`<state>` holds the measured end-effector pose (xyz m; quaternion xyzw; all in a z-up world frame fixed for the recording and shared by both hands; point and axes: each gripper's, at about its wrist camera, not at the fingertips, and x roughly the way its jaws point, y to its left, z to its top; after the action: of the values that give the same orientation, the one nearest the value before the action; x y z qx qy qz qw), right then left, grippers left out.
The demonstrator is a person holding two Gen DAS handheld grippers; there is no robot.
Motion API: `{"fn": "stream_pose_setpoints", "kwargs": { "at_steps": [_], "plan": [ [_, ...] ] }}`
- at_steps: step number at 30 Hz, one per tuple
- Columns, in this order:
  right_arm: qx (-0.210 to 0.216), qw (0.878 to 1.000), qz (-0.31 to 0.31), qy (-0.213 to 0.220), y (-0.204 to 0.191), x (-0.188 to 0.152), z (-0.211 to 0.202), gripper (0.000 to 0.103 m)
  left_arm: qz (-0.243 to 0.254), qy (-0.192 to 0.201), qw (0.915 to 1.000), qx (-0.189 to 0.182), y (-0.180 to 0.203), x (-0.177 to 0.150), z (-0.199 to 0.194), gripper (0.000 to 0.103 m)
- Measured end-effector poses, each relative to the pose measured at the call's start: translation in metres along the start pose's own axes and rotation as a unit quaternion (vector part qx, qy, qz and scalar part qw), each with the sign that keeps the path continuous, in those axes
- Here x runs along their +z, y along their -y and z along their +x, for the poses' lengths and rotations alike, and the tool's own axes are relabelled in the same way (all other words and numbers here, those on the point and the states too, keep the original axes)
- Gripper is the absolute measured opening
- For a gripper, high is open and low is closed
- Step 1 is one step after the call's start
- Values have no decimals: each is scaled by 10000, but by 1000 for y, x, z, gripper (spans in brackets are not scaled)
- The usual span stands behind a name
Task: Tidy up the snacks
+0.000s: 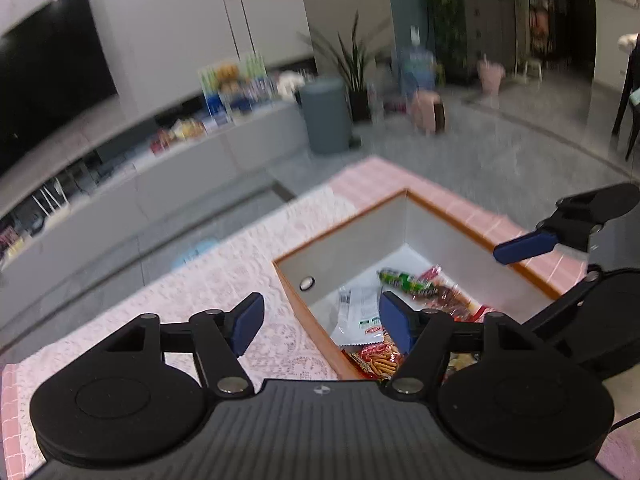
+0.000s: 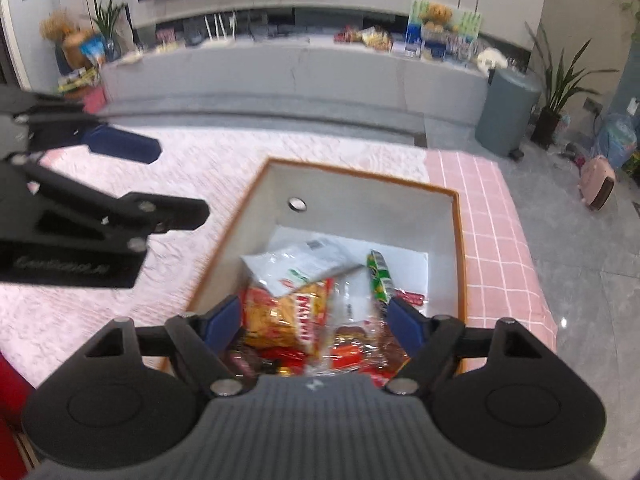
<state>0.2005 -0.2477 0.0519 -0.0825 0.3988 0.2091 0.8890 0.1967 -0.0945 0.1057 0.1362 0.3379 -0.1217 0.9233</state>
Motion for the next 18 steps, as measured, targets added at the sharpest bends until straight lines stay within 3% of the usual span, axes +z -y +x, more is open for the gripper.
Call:
{"fn": "stream_pose_setpoints", "kwargs": {
  "at_steps": [6,10,13,18],
  "plan": [
    [-161,9982,144,560,-32,-20,-39,84,-410,618,9972,25,-5,-25,-50,84],
    [-529,9937,123,978,-54,-41,-61,85,-528,1102,9925,-41,-3,-49,-68,87],
    [-1046,9853,-126,1347,-79,-59,-75,85,-501,1387,9891,-17,1,-66,-72,90],
    [-1446,9721,-371,1810,-107,-85,-87,87,-470,1464,9879,205,6,-88,-70,94]
  ]
}}
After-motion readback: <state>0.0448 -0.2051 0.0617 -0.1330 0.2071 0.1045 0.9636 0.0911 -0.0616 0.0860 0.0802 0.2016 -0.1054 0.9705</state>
